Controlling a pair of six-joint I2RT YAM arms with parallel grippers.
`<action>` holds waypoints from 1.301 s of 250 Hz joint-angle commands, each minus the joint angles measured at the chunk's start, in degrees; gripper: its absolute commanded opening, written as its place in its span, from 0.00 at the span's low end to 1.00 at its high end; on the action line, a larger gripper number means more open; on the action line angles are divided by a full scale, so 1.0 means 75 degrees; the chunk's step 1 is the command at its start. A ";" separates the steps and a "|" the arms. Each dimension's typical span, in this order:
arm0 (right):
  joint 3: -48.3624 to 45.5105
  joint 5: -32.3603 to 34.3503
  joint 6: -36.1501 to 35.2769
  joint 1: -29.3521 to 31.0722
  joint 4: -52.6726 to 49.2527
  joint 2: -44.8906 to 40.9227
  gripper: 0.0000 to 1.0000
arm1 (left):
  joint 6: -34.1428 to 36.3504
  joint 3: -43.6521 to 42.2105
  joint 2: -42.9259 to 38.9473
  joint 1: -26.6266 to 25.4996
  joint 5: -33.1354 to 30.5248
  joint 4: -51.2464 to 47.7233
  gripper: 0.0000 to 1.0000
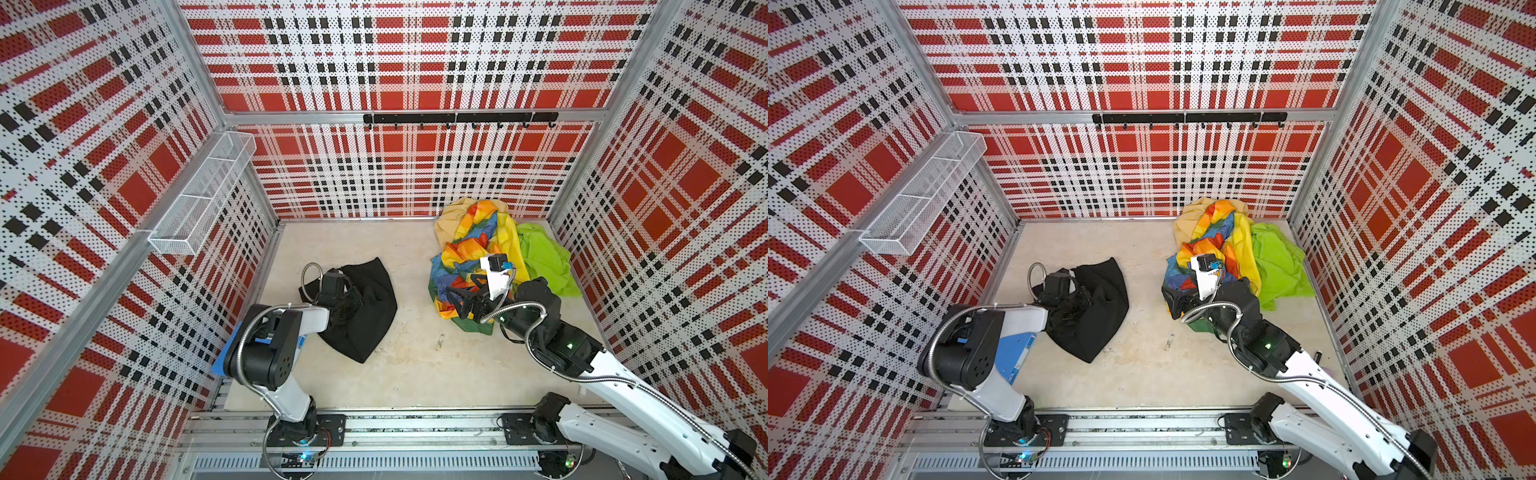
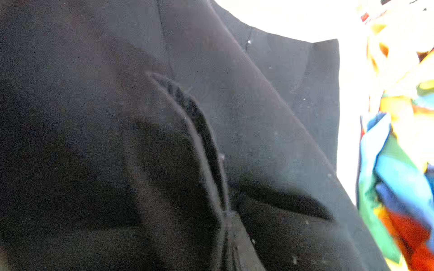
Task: Pick out a specific cloth from the pile
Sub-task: 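Open the left gripper and release the black cloth on the table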
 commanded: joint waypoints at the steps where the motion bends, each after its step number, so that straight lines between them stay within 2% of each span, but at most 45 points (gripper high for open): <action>1: 0.0045 0.0212 -0.0040 -0.0007 0.0021 -0.0212 0.93 | 0.0024 0.0572 0.0515 0.0371 -0.0063 0.0478 0.18; 32: 0.0037 0.0331 -0.0040 -0.0007 -0.0147 -0.0332 0.93 | 0.0096 0.1058 0.0782 0.0797 -0.0158 0.0492 0.21; 63: -0.0040 0.0450 -0.0040 -0.0007 -0.0203 -0.0395 0.93 | 0.0156 0.1392 0.0825 0.1216 0.0230 0.0605 0.24; 94: -0.0051 0.0411 -0.0028 -0.0018 -0.0158 -0.0279 0.93 | 0.0249 0.1690 0.0708 0.1243 0.0459 0.0525 0.31; 114: -0.0048 0.0387 -0.0027 -0.0007 -0.0162 -0.0262 0.93 | 0.0213 0.1515 0.0352 0.1185 0.0424 0.0501 0.44; 146: -0.0074 0.0473 -0.0040 -0.0007 -0.0219 -0.0282 0.93 | 0.0348 0.1103 -0.0549 0.1181 0.0356 0.0464 0.50; 171: -0.0071 0.0450 -0.0074 -0.0007 -0.0268 -0.0264 0.93 | 0.0588 0.0991 -0.1386 0.1228 0.0196 -0.0069 0.55; 182: -0.0077 0.0444 -0.0075 -0.0008 -0.0267 -0.0237 0.93 | 0.0715 0.0980 -0.1752 0.1245 0.0064 -0.0382 0.63; 214: -0.0084 0.0400 -0.0075 -0.0007 -0.0197 -0.0156 0.93 | 0.0906 0.1091 -0.2542 0.1349 0.0006 -0.1632 0.95; 223: -0.0071 0.0388 -0.0075 -0.0010 -0.0188 -0.0149 0.93 | 0.0989 0.1086 -0.2764 0.1379 -0.0004 -0.1901 1.00; 290: -0.0034 0.0454 -0.0110 -0.0007 -0.0220 -0.0181 0.93 | 0.1309 0.0741 -0.4825 0.1428 -0.0179 -0.3041 0.99; 325: -0.0040 0.0491 -0.0110 -0.0007 -0.0289 -0.0226 0.93 | 0.1254 0.0579 -0.5481 0.1443 0.0124 -0.3452 0.99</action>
